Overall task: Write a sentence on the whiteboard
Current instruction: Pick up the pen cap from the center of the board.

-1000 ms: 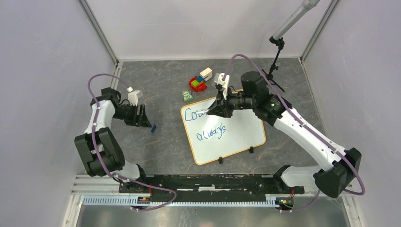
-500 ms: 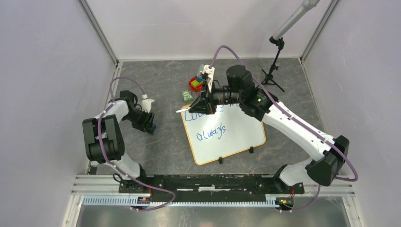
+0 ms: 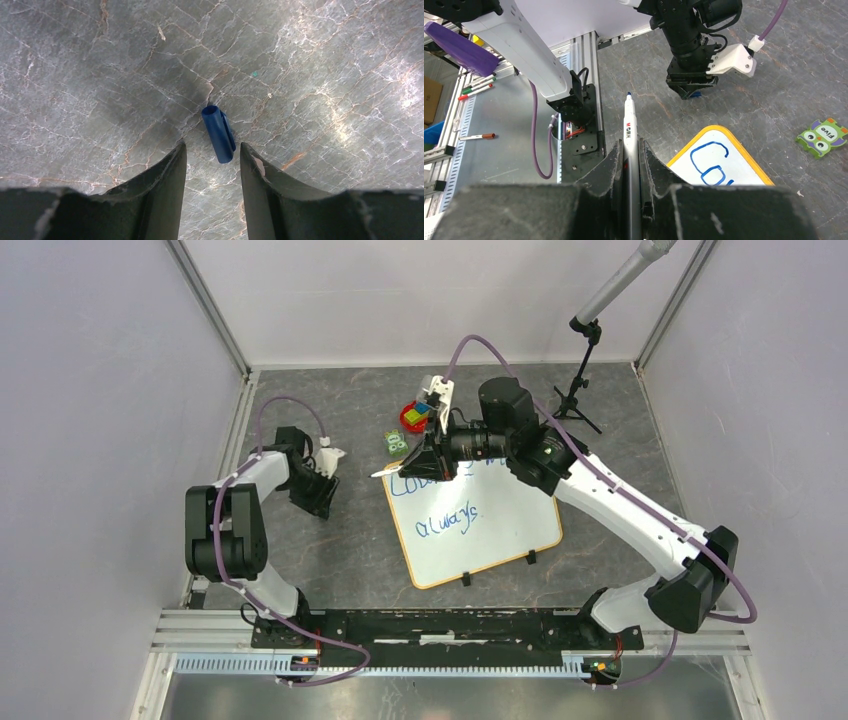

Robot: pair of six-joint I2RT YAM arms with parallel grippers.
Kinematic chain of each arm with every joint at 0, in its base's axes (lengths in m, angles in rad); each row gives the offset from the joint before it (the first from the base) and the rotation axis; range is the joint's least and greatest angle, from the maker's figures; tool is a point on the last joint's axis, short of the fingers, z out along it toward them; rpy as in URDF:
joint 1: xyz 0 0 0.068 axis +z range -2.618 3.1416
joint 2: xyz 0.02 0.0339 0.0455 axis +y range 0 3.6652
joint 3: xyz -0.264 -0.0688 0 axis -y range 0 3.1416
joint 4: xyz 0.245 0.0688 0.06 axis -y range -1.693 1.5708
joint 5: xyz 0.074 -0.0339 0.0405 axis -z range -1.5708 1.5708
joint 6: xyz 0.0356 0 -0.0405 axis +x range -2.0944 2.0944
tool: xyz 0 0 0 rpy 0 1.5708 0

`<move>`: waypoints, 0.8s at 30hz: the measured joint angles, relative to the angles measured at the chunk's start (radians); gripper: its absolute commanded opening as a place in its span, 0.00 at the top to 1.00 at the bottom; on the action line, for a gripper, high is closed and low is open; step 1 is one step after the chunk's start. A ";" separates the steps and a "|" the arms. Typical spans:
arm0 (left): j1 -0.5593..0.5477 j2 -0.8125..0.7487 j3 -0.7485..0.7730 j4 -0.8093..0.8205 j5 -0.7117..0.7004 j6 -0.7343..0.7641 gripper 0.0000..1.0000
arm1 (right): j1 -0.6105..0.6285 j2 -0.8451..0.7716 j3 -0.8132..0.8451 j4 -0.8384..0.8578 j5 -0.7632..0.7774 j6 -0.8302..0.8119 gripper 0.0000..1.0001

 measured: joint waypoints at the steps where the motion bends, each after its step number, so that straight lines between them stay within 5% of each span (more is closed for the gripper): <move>1: -0.003 0.000 0.000 0.001 -0.004 -0.003 0.50 | 0.000 -0.001 0.000 0.000 0.000 0.000 1.00; 4: -0.013 0.000 0.000 0.002 -0.015 -0.006 0.50 | 0.000 -0.003 0.000 0.000 0.001 -0.001 1.00; 6: -0.029 0.000 -0.001 0.006 -0.025 -0.006 0.70 | -0.003 -0.003 0.000 0.000 0.000 -0.002 1.00; 11: -0.084 0.005 -0.004 0.033 -0.069 -0.013 0.75 | -0.023 -0.003 0.000 0.000 0.013 -0.019 1.00; 18: -0.109 -0.003 -0.014 0.047 -0.107 -0.014 0.96 | -0.050 0.001 0.021 -0.010 0.134 -0.057 1.00; 24: -0.028 -0.037 -0.037 0.046 -0.009 -0.011 0.98 | -0.056 0.029 0.029 0.014 0.174 -0.080 1.00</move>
